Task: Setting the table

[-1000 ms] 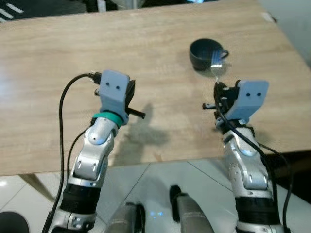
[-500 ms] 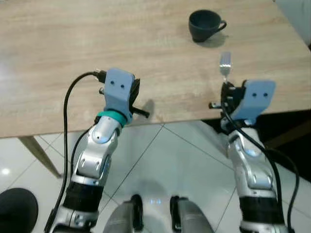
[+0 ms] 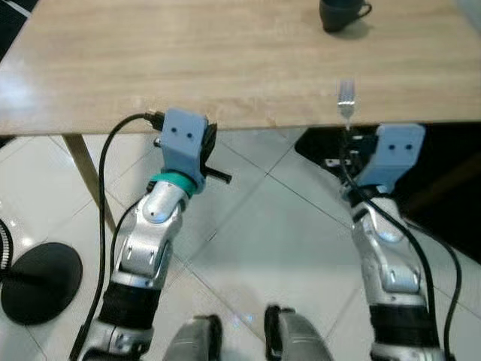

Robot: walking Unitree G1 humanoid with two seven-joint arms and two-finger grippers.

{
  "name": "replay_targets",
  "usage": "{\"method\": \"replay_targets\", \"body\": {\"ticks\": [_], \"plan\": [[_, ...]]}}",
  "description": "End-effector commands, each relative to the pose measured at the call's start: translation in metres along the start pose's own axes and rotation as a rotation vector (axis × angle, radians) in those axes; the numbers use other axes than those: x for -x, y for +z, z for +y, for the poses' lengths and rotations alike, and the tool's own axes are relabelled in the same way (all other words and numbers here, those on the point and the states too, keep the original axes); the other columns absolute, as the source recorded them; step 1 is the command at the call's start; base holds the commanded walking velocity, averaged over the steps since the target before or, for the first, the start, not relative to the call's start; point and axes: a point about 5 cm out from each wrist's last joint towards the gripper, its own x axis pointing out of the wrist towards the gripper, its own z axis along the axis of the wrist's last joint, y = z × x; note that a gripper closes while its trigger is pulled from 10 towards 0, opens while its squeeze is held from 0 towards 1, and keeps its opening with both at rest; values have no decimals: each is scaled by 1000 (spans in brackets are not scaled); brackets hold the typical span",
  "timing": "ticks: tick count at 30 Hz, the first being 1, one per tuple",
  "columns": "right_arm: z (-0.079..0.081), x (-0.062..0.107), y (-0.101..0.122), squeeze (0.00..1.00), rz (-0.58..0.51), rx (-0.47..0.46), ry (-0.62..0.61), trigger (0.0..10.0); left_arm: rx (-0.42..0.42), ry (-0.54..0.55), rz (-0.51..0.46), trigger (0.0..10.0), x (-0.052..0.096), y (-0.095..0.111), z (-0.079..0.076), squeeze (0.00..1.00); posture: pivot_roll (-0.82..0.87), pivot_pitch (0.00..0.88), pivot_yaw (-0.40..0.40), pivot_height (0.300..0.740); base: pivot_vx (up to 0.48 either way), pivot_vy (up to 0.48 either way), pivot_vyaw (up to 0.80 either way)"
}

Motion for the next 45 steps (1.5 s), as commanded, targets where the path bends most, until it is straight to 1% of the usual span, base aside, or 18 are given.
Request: {"method": "replay_targets", "body": {"ticks": [1,9,11,16,19,23,26,28,30,33,40,45], "plan": [[0,2,-3,0,7,1,4,10000,-1,-1,13,10000,3,-5,-1,0,-96,174,96,740,-322,0,0],[-1,1,-3,0,-1,10,6,10000,-5,-3,15,10000,3,-6,-1,0,-89,152,107,740,-319,0,0],[-1,-3,0,0,-22,13,4,10000,-14,-6,9,10000,-1,-5,2,0,-85,130,116,740,-313,0,0],[-1,-7,2,0,-38,17,5,10000,-22,-7,-2,10000,-5,-2,4,0,-88,112,121,740,-308,0,0],[-1,-8,3,0,-41,18,5,10000,-23,-7,-7,10000,-7,-1,5,0,-89,109,122,740,-303,0,0],[-5,-8,1,0,-42,25,-3,10000,-21,-10,-14,10000,-9,0,4,0,-89,91,123,740,-267,0,0],[-7,-8,1,0,-44,29,-8,10000,-16,-11,-18,10000,-11,1,3,0,-89,88,124,740,0,0,0],[-8,-8,1,0,-48,26,-9,10000,-4,-13,-21,10000,-12,2,3,0,-89,82,123,740,0,0,0],[-9,-9,2,0,-57,31,-12,10000,24,-24,-22,10000,-14,3,1,0,-90,80,123,740,0,0,0],[-10,-10,2,0,-60,33,-11,10000,35,-24,-16,10000,-14,2,1,0,-93,77,122,740,0,0,0],[-11,-10,2,0,-59,20,-13,10000,29,-6,-3,10000,-16,-1,2,0,-95,79,119,740,0,0,0],[-13,-9,1,0,-54,4,-21,10000,26,-6,-3,10000,-16,-1,2,0,-99,81,118,740,0,0,-800]]}}
